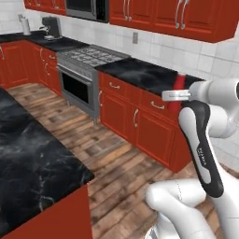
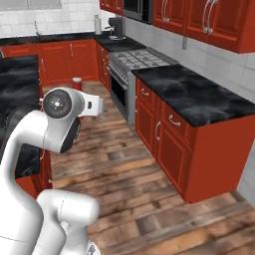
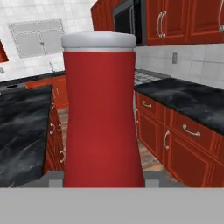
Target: Take 2 condiments from the cabinet and move them on the counter near the stove.Make sure the condiments are lined up with each other, next to each other.
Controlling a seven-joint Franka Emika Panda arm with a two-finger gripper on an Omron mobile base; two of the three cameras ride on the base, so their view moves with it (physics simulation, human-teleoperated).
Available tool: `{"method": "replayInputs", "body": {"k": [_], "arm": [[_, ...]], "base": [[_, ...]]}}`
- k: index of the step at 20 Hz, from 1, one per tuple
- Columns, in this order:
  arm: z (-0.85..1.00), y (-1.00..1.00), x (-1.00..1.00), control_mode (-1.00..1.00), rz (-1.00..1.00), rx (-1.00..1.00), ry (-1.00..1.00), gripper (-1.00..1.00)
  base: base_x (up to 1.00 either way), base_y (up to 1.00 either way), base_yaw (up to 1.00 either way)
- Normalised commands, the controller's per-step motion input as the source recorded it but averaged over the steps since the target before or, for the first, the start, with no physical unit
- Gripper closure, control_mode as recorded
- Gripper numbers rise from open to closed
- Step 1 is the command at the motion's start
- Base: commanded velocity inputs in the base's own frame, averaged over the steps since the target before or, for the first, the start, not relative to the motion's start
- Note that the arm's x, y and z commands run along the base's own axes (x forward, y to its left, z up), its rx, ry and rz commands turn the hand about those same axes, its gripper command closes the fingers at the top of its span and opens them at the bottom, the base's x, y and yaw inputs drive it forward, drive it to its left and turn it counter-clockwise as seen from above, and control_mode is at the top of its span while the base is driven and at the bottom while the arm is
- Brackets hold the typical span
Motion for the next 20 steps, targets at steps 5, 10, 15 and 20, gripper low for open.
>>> {"method": "replayInputs", "body": {"k": [5,10,15,20], "arm": [[0.0,0.0,0.0,1.0,0.0,0.0,0.0,1.0],[0.0,0.0,0.0,1.0,0.0,0.0,0.0,1.0],[0.0,0.0,0.0,1.0,0.0,0.0,0.0,1.0],[0.0,0.0,0.0,1.0,0.0,0.0,0.0,1.0]], "base": [[1.0,-0.01,0.25],[1.0,-0.01,0.28],[1.0,-0.24,0.29],[1.0,-0.4,0.32]]}}
